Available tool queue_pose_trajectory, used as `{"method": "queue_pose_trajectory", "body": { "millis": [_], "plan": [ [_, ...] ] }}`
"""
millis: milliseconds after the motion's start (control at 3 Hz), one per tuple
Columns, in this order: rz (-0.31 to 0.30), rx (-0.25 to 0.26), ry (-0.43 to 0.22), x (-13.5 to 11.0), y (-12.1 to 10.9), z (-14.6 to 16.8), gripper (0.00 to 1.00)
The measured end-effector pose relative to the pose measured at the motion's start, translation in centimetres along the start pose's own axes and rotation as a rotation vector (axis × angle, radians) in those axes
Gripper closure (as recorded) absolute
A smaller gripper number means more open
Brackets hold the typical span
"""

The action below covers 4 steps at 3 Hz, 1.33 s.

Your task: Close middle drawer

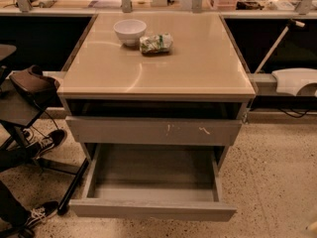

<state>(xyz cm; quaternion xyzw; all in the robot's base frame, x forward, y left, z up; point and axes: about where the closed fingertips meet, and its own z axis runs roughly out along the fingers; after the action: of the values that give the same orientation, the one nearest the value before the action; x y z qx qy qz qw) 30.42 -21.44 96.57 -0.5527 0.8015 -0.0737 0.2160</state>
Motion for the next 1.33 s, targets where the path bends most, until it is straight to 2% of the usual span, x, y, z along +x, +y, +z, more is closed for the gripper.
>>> {"method": "queue_pose_trajectory", "body": {
  "millis": [333,667,1000,1333],
  "plan": [
    [0.065,0.082,-0.090,1.3,3.5,0.8,0.00],
    [0.152,0.029,-0.092,4.7,6.9,6.8,0.00],
    [0.250,-0.149,-0.014,10.1,12.4,16.2,0.00],
    [0.283,-0.238,0.007,12.0,15.3,19.0,0.00]
  ]
}}
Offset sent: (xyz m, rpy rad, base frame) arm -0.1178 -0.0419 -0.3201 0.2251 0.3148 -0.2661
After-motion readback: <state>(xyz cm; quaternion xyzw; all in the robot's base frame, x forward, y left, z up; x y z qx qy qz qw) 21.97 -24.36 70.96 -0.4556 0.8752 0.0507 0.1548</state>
